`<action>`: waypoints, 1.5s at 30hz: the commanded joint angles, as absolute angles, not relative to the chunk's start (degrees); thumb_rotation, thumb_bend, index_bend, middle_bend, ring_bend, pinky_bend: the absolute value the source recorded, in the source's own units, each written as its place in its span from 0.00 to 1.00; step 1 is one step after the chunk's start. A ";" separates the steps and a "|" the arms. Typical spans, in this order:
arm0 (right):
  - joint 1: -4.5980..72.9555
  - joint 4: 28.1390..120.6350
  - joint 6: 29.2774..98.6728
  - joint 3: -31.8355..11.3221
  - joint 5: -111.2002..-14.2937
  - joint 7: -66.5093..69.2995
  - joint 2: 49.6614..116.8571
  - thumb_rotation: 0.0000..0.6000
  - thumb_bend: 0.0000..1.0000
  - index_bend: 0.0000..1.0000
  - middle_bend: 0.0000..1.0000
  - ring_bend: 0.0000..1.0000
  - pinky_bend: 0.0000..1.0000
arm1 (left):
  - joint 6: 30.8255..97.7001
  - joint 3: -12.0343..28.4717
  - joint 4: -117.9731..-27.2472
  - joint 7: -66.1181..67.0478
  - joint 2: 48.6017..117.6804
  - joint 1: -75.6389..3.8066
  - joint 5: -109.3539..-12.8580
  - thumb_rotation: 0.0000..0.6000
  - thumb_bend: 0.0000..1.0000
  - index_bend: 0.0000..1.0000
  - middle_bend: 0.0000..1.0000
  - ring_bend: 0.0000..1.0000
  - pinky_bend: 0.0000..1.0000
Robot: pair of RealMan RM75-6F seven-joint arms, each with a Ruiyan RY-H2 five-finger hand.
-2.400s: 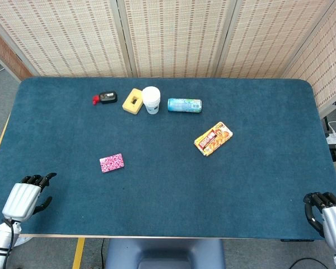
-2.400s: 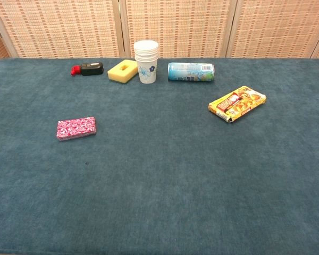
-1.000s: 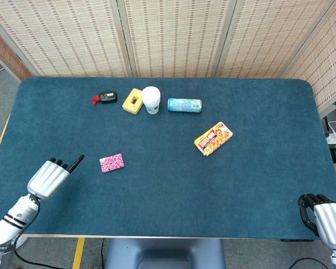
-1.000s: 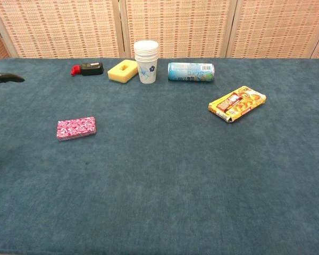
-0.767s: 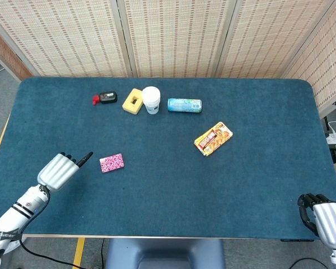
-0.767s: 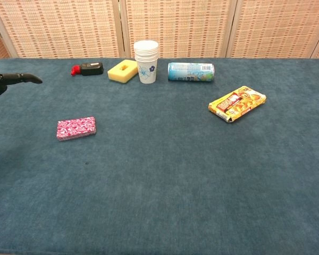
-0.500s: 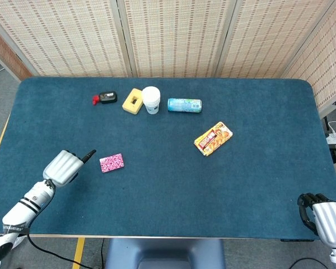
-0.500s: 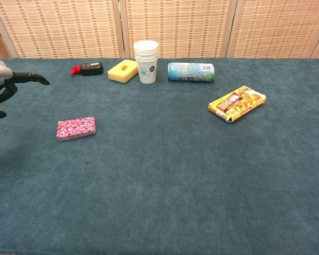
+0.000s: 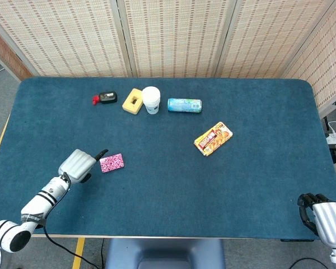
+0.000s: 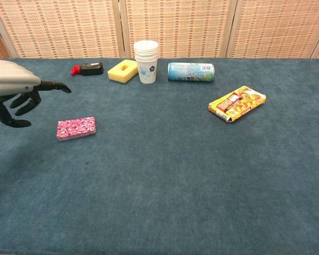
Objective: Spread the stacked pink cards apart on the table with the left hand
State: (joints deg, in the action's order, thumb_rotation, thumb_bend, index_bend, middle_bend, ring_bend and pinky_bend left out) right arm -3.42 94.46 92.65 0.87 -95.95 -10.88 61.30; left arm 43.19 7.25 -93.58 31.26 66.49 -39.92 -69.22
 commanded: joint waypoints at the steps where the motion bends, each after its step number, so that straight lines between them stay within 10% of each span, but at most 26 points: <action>1: -3.37 94.49 92.54 0.87 -95.91 -10.96 61.31 1.00 0.47 0.65 0.57 0.57 0.84 | 42.21 7.16 -92.43 33.70 69.01 -42.37 -63.63 1.00 0.33 0.00 0.67 0.64 0.69; 15: -3.17 94.66 91.90 0.84 -95.41 -11.61 61.45 1.00 0.47 0.65 0.57 0.57 0.84 | 42.68 5.84 -91.97 34.31 73.57 -46.59 -52.76 1.00 0.37 0.17 0.66 0.65 0.70; 24: -3.23 94.63 92.17 0.88 -95.57 -11.12 61.29 1.00 0.47 0.65 0.57 0.57 0.84 | 45.35 4.09 -91.48 38.36 76.00 -49.72 -43.29 1.00 0.37 0.00 0.62 0.65 0.70; 45: -3.23 94.81 92.10 0.98 -95.50 -10.86 61.07 1.00 0.47 0.65 0.57 0.57 0.84 | 52.52 2.84 -90.83 42.60 82.48 -55.00 -28.83 1.00 0.37 0.02 0.63 0.66 0.72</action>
State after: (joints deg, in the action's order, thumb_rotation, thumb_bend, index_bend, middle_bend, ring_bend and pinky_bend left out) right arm -3.24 94.81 92.10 0.98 -95.50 -10.85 61.07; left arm 51.91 2.92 -91.06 42.37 82.03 -54.81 -28.57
